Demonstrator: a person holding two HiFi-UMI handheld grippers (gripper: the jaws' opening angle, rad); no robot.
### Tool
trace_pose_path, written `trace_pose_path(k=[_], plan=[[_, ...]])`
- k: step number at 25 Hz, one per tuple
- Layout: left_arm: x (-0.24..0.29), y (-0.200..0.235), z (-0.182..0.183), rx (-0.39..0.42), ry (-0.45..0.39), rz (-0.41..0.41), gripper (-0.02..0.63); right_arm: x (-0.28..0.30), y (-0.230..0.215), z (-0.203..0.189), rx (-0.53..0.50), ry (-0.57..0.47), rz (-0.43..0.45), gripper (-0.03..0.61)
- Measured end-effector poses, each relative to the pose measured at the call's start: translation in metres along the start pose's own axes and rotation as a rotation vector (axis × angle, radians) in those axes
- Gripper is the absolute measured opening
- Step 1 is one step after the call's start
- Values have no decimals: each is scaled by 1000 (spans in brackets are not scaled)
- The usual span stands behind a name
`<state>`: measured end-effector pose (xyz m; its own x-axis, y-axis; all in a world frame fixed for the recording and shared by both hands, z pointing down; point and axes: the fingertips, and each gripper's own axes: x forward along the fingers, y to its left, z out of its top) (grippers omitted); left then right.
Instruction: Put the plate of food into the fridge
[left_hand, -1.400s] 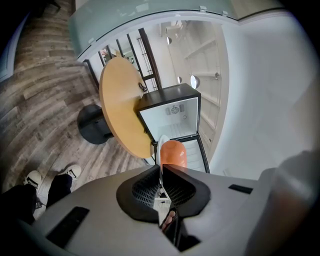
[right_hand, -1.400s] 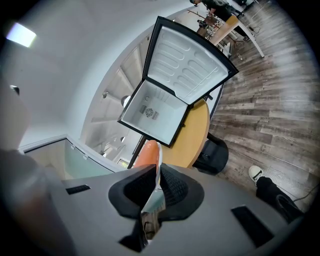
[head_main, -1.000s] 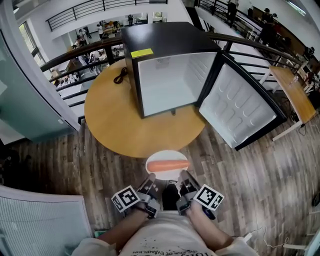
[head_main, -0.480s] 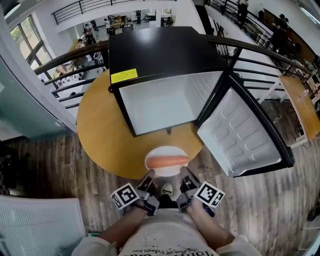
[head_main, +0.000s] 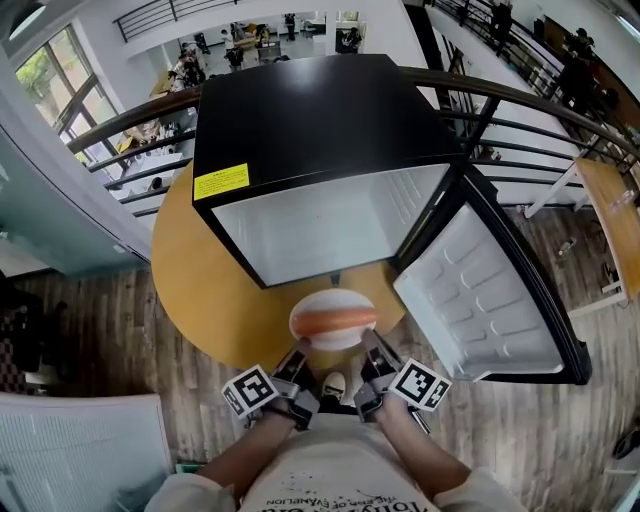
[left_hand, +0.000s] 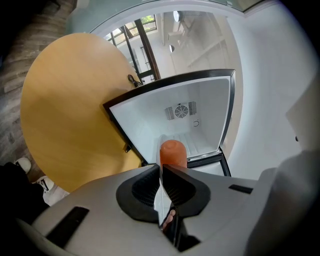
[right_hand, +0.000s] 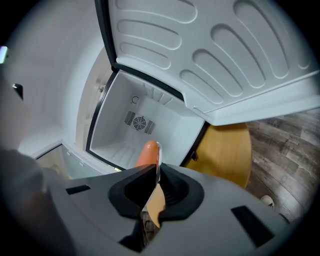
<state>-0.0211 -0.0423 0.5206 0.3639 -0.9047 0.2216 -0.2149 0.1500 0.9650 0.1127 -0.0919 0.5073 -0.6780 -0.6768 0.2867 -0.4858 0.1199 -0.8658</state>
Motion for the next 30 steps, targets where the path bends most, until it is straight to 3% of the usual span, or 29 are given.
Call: trace_pose_path(k=[11,15,21,30], plan=[[3,0,8,53,48,2,34,1,3,-2,17,-22,-18,43],[7,0,16,21,58,6,34,9,4,-2,30,-33,-28,43],[17,3,27,48,56,12,34,20,0,2,46,-43,-36,43],[38,6,38,21,27,-7,34,40,-4,16,44,-46,-32,43]])
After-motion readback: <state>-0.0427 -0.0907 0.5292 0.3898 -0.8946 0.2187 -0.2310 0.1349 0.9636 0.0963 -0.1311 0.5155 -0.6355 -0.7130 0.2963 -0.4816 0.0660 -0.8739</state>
